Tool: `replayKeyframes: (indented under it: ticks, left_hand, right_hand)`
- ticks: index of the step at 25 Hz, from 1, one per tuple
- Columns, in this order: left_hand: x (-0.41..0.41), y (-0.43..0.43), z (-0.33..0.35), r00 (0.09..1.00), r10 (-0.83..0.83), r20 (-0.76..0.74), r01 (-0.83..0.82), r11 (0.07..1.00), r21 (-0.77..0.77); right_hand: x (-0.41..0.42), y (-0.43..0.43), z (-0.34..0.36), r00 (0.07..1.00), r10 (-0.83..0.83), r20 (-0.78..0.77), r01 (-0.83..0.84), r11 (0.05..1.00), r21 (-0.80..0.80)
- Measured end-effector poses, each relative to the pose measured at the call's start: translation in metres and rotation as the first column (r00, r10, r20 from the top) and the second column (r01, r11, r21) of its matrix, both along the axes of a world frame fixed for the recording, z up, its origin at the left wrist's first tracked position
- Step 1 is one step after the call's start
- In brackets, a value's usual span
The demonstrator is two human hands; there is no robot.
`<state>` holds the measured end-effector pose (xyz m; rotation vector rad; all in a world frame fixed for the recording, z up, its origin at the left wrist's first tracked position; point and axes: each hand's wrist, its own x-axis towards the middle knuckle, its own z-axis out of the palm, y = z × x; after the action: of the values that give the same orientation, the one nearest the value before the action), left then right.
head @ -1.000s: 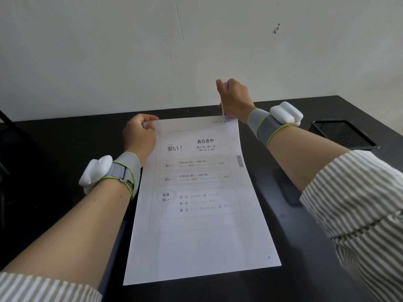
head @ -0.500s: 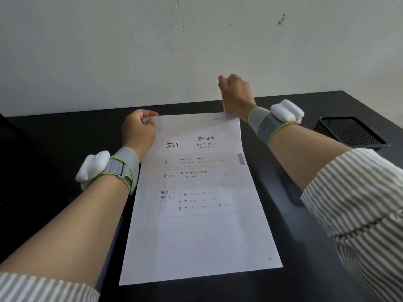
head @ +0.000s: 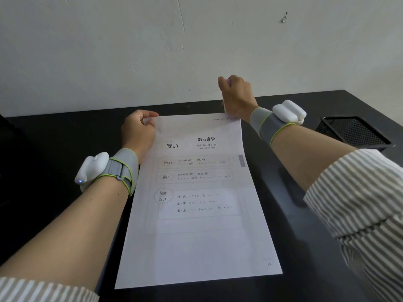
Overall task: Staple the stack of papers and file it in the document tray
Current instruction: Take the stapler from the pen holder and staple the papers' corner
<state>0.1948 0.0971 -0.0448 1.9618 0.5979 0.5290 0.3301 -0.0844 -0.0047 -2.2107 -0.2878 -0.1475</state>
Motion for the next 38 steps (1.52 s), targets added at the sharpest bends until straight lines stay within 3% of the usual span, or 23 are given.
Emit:
replayKeyframes:
  ticks: [6, 13, 25, 32, 38]
  left_hand:
    - [0.000, 0.001, 0.000, 1.000, 0.003, 0.007, -0.002, 1.000, -0.020]
    - [-0.007, 0.000, 0.007, 0.999, 0.038, 0.017, -0.037, 0.998, -0.048]
    - [-0.030, -0.009, 0.038, 0.986, 0.096, 0.137, -0.088, 0.994, -0.062]
    - [-0.041, -0.029, 0.064, 0.979, 0.098, 0.181, -0.094, 0.995, -0.035]
    - [-0.042, -0.061, 0.084, 0.972, 0.039, 0.230, -0.037, 0.999, -0.013]
  right_hand:
    - [0.002, -0.002, 0.006, 0.997, 0.038, -0.063, -0.038, 0.999, -0.004]
    - [-0.001, -0.009, 0.016, 0.993, -0.085, -0.082, 0.089, 0.995, 0.051]
    - [-0.034, -0.033, 0.035, 0.985, -0.141, -0.103, 0.125, 0.980, -0.152]
    - [-0.057, -0.056, 0.067, 0.987, -0.150, -0.063, 0.142, 0.983, -0.118]
    - [-0.075, -0.107, 0.102, 0.979, -0.181, -0.095, 0.185, 0.982, 0.031]
